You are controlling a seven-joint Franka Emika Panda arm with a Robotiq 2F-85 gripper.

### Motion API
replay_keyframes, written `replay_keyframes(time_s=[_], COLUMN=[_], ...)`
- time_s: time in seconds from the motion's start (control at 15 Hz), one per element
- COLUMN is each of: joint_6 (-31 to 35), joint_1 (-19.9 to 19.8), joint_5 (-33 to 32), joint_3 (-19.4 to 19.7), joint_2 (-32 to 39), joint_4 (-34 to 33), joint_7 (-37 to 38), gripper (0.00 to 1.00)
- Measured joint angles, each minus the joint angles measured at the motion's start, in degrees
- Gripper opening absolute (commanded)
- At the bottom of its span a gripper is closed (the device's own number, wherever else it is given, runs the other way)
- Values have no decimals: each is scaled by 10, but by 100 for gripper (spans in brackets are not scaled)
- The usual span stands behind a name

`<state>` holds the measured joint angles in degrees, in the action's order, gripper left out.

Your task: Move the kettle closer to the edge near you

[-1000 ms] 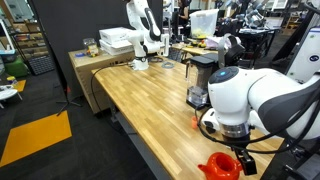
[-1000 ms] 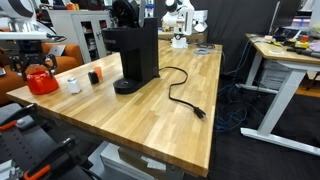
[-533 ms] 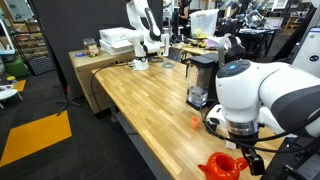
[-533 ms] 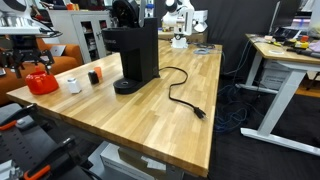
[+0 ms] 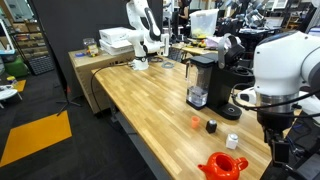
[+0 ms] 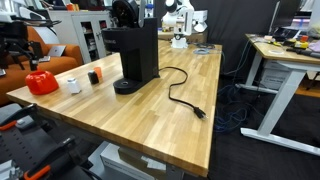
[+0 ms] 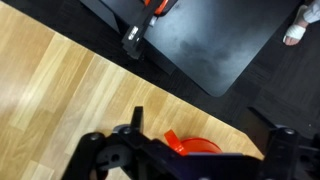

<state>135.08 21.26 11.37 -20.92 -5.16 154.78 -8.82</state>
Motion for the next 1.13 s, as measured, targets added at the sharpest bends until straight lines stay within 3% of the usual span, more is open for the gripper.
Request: replay_keyframes(time_s=[0.27, 0.67, 1.13], joint_6=[-2, -16, -50], joint_1=[0, -16, -19], joint_5=[83, 81, 84], joint_3=[33, 58, 73], joint_2=[-100, -147, -171], joint_4=[57, 47, 46], joint_7=[25, 157, 167], gripper=[100, 100, 100])
